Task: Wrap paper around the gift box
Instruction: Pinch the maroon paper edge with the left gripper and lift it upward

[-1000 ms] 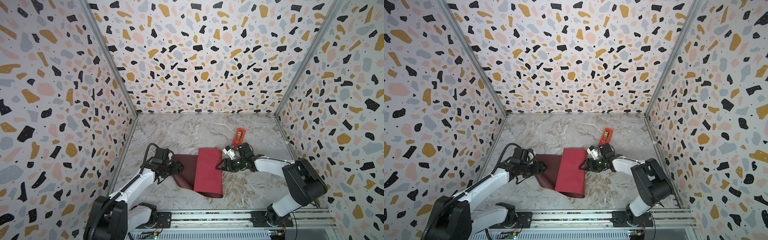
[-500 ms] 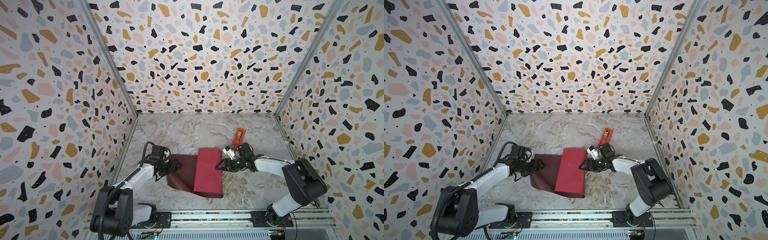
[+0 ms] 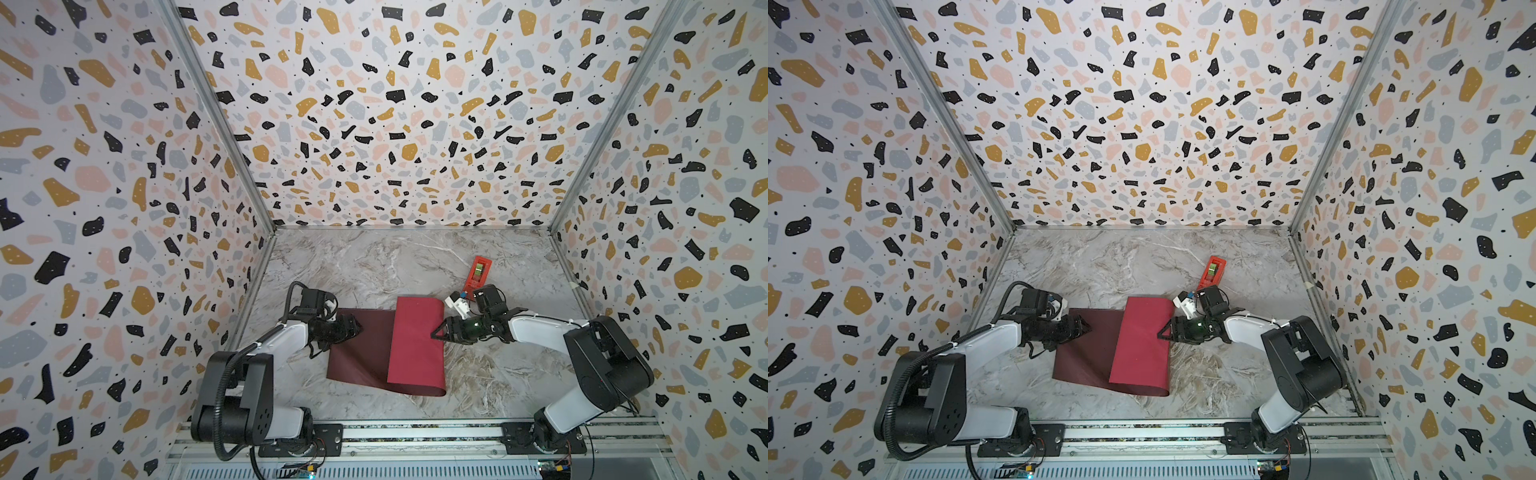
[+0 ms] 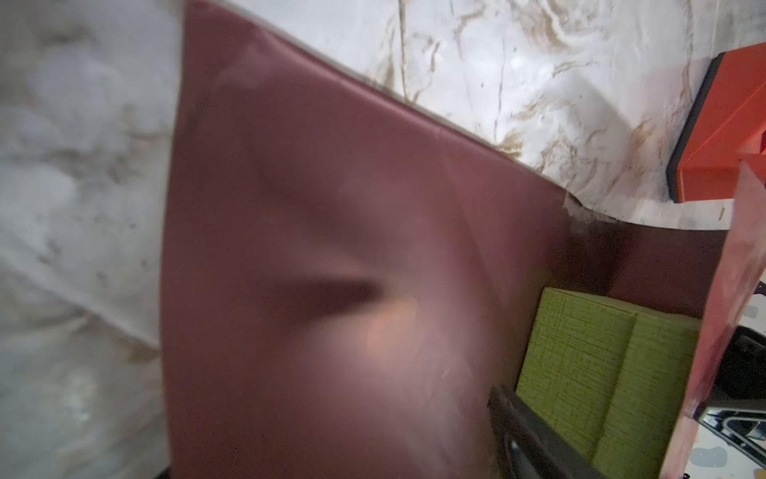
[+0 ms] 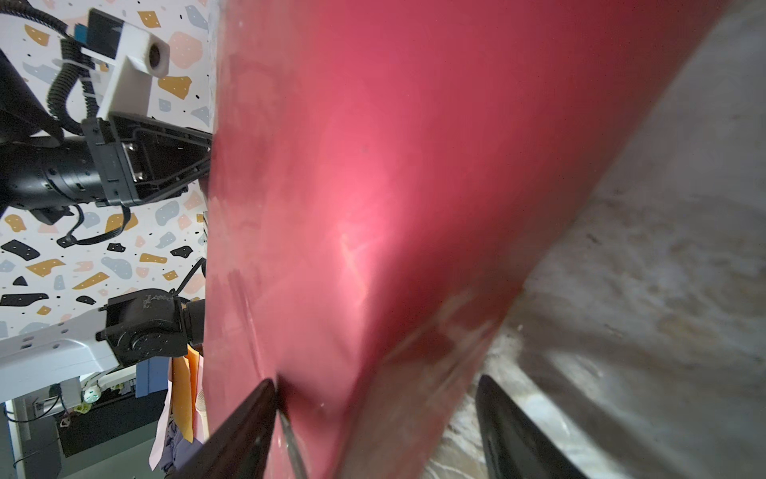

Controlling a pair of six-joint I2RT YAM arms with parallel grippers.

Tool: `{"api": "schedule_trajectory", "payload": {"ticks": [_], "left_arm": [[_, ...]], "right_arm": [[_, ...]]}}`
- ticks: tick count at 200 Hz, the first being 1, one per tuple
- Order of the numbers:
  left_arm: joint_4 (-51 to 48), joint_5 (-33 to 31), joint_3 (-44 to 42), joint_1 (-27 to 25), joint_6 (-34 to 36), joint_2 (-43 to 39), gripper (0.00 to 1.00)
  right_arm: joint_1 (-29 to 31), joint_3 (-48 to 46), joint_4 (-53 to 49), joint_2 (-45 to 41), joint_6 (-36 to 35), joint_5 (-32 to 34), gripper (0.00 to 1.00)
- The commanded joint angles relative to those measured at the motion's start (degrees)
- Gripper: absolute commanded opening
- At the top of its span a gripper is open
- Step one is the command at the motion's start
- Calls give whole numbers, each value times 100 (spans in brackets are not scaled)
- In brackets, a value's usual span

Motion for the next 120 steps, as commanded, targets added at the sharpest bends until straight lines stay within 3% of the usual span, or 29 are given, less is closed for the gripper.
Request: {"api": "schedule_trajectory", "payload": {"ticks": [1,70,120], "left_arm": [[248,81,96,92,62,70,85],[327,-75,174,190,270,226,79],[214,-187,156,198,292,108,56]], "right_arm": [[70,-87,-598,336,-125,927,74],[77,-63,-617,360,-149,918,74],[81,-63,-598,377,-143,910,74]]}}
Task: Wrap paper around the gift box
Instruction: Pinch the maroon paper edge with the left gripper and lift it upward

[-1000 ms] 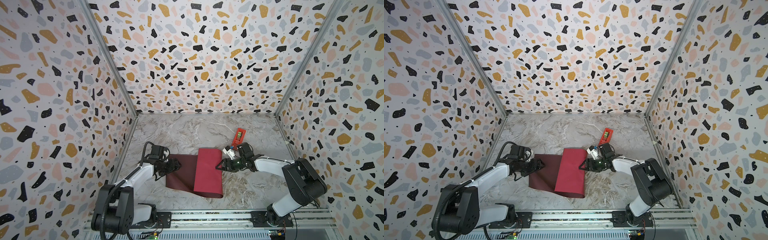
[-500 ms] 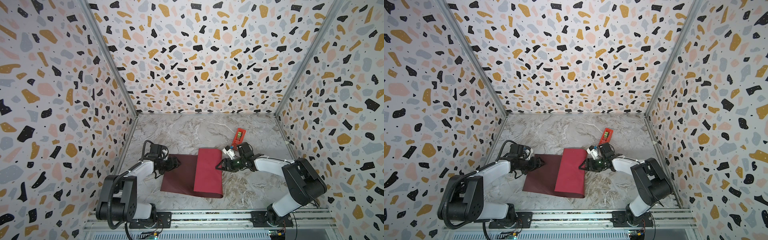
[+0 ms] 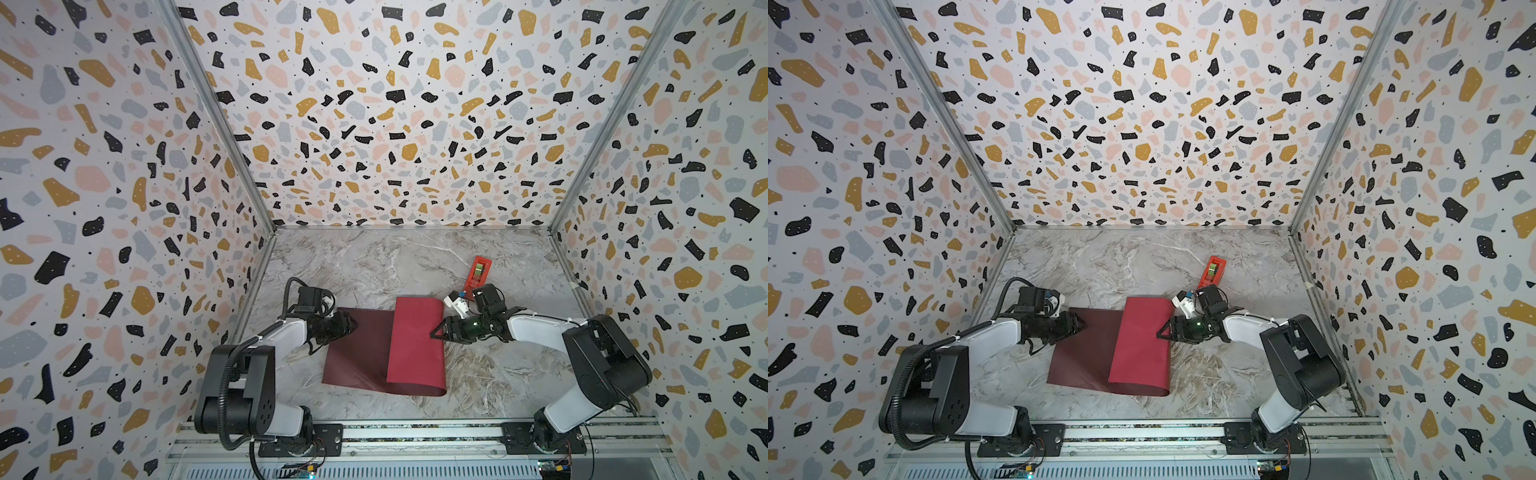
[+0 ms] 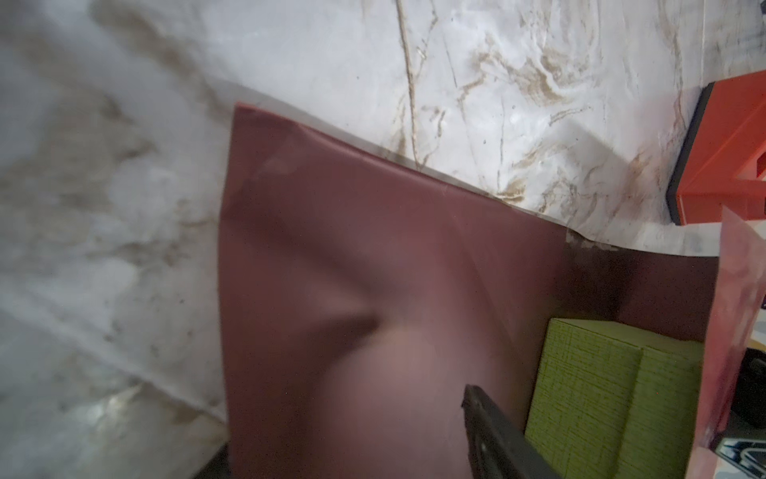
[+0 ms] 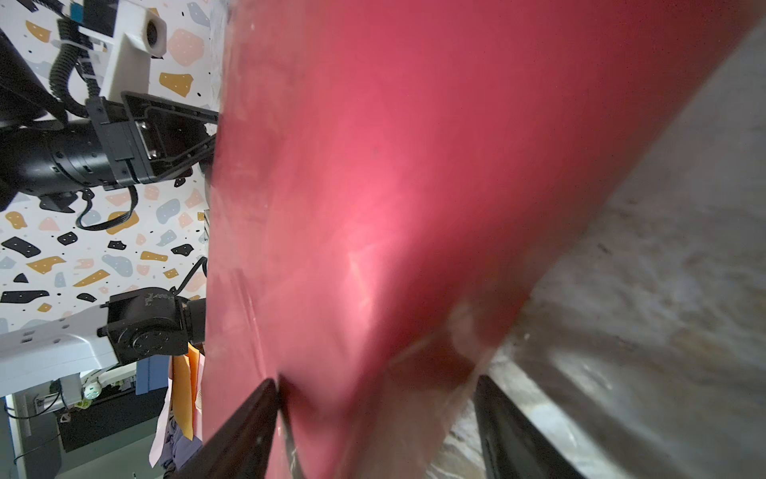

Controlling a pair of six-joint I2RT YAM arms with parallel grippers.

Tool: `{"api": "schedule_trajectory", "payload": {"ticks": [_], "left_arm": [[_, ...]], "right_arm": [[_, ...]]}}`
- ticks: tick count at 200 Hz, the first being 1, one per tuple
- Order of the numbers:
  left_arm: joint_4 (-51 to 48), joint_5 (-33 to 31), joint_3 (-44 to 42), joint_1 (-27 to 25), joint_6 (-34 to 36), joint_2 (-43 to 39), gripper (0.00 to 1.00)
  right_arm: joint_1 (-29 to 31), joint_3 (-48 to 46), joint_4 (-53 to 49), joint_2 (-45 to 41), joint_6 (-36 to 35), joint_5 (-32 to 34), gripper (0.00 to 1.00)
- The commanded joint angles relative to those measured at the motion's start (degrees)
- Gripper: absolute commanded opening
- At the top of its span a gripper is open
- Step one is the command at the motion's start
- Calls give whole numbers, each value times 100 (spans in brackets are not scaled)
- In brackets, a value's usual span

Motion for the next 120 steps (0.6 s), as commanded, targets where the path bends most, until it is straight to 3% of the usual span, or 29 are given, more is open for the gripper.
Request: {"api": "schedule_trajectory", "payload": {"ticks": [1,58,120], "left_arm": [[-99,-102,110,28,104,-111,56],[-309,-57,216,26,191,-311,28],[-490,-4,320,11,281,-690,8]], "right_arm": [[57,-126,-595,304,-120,947,74],[55,-117,-621,308,-129,977,74],[55,-8,-824,262,-223,1157,79]]}}
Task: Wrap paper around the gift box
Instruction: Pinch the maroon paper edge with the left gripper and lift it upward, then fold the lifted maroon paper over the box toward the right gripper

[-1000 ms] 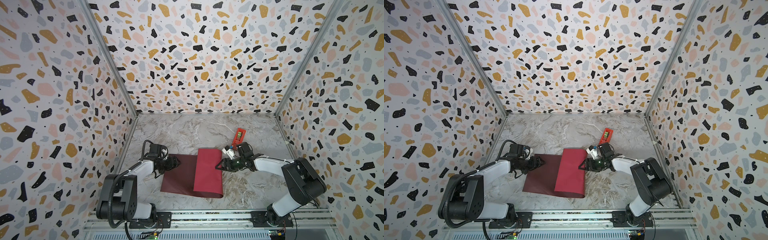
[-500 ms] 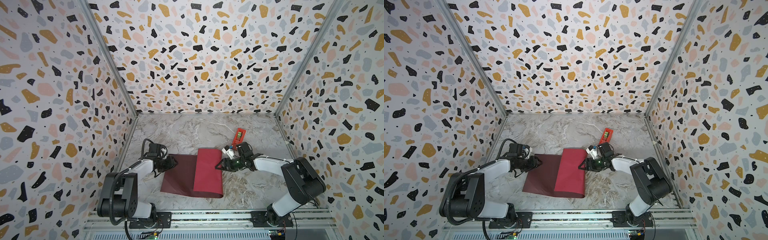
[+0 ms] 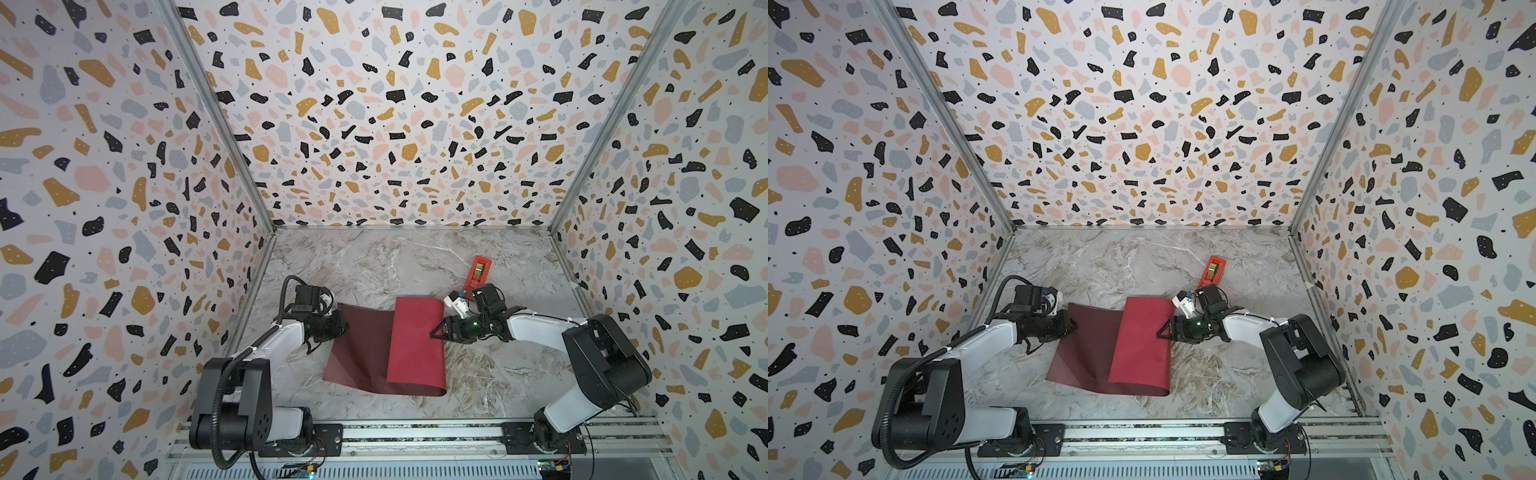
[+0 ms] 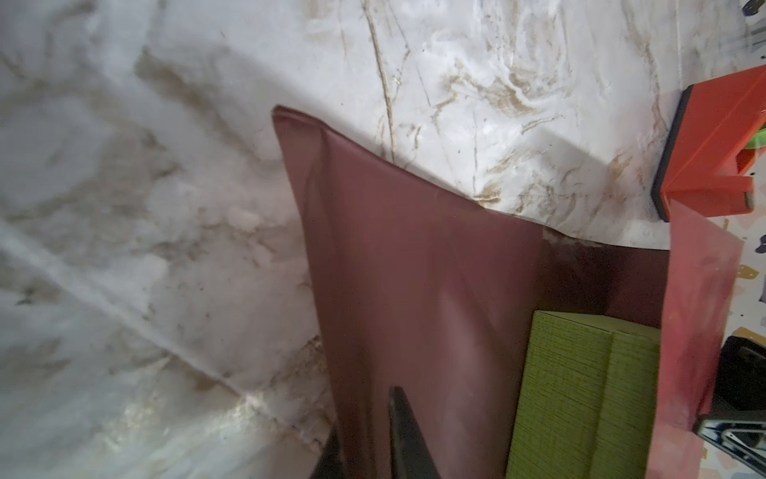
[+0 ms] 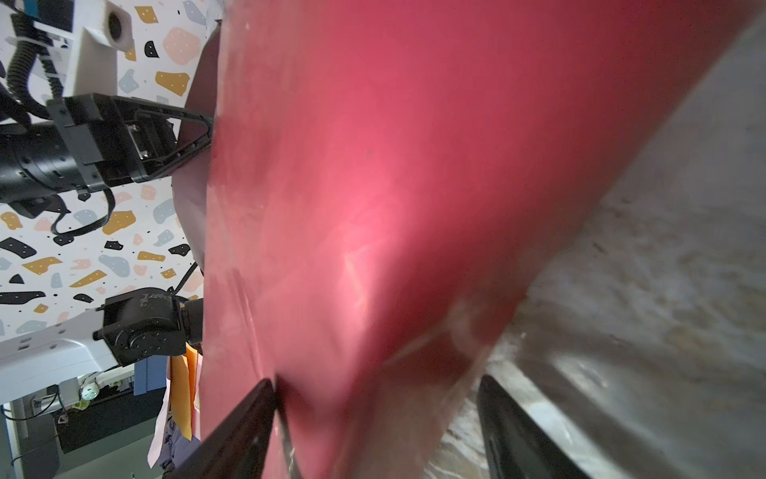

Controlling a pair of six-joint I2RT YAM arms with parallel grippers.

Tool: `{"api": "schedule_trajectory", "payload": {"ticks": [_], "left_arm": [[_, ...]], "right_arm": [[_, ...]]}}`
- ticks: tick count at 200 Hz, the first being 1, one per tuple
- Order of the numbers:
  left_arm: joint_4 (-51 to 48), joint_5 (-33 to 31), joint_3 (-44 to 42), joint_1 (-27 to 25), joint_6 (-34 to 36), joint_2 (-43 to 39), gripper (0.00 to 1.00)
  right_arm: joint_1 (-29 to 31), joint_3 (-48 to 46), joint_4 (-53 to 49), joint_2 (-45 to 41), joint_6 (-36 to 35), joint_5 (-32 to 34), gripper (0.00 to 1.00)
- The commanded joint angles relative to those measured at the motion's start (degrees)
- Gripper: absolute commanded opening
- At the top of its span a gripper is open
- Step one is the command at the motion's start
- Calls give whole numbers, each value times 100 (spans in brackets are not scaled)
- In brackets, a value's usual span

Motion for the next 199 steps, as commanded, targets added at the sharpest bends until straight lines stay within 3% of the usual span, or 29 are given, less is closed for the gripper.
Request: {"api": "schedule_trajectory", "payload": {"ticks": [1,32,77,199], "left_arm": [[-135,79,229,6,118,-197,8],[-229,97,259,-23,141,-300,0],[-370,179,380,-92,119,-517,0],[-645,78,884,-514,-33,-810,0]], "right_arm": [[50,-58,-712,262,-179,1105,79],[127,44,-856,223,-227,1366,82],[228,137,-996,194,-264,1671,84],[306,496,-1536,295,-778,1683,82]]}}
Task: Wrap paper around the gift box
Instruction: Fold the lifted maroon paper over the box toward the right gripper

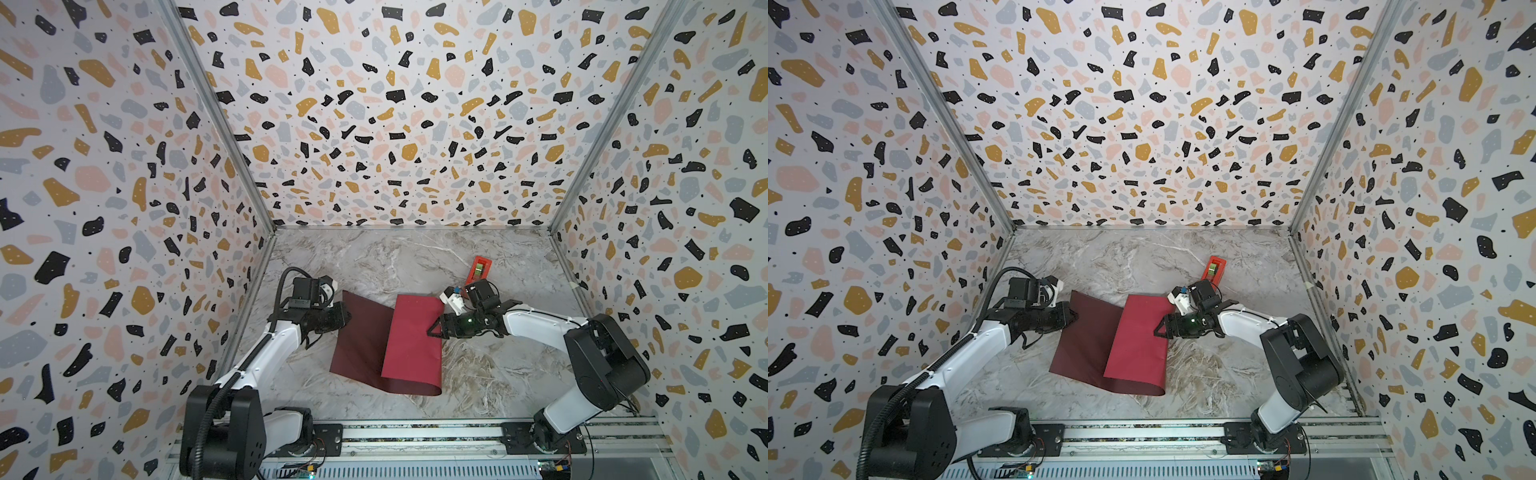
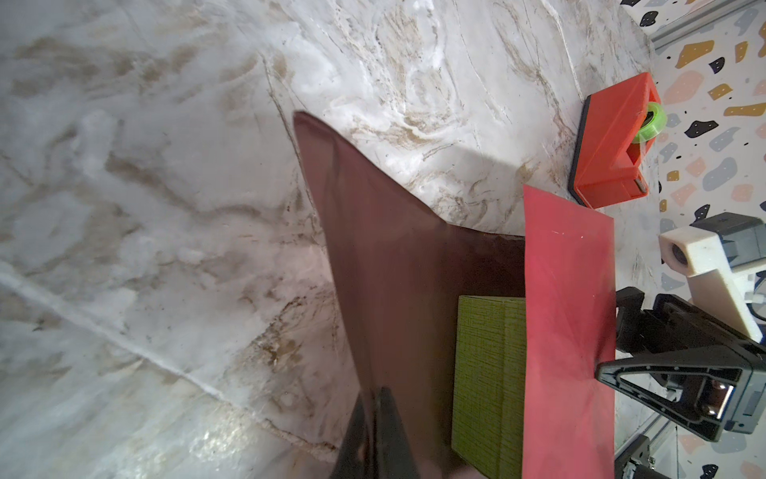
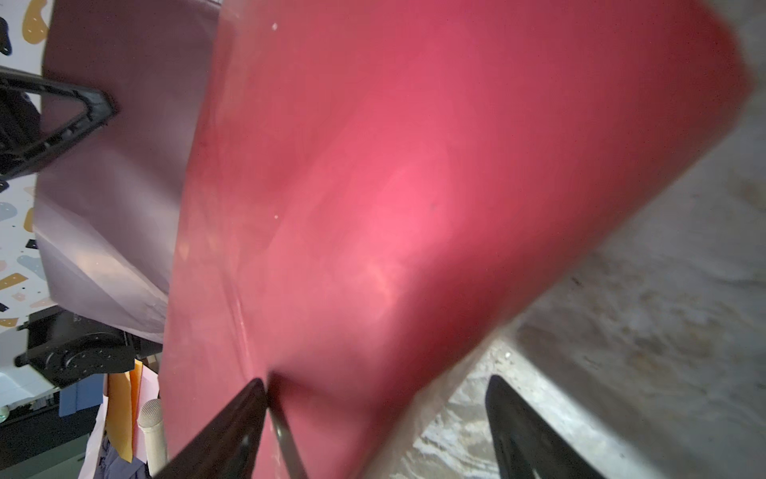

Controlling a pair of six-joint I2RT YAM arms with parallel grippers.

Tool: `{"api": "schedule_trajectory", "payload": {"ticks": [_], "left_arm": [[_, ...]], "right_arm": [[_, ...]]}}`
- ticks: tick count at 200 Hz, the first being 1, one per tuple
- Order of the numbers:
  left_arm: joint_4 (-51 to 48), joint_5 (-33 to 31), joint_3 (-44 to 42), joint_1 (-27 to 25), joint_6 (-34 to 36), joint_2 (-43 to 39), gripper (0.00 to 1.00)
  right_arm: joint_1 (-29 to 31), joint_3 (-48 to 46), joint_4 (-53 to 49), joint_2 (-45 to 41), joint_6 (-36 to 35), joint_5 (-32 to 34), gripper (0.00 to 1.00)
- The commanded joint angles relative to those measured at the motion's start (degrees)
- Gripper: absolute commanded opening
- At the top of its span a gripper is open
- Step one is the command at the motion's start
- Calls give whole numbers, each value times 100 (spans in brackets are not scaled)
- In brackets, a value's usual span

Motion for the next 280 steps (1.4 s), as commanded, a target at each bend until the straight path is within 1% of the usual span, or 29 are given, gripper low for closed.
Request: {"api": "schedule_trajectory", "payload": {"ticks": [1,46,78,126,179,236,260,280], "left_arm": [[-30,-31,344,-185,-84,-158,0],[-71,-320,660,-728,-120,-196,0],[-159,-621,955,-1294,-120,-53,0],[-498,-1377,1557,-2175,-30,289,0],[-902,-2017,2094,-3024,47,625,0],[-1362,-2653,2539,-3741,103,1084,0],[-1508,-2941,2650,-3937,36,1261,0],[-1492,-2995,2685,-4053,-17,1349,0]], "right_arm": [[61,-43,-853,284,-347,933,82],[153,-16,-883,267,-359,973,81],[186,11,-948,289,-418,980,82],[195,44,-1010,272,-464,982,81],[198,46,-1016,252,-466,973,81],[186,63,-960,230,-439,826,81],[184,46,-948,240,-423,763,81],[151,19,-913,230,-409,675,81]]}}
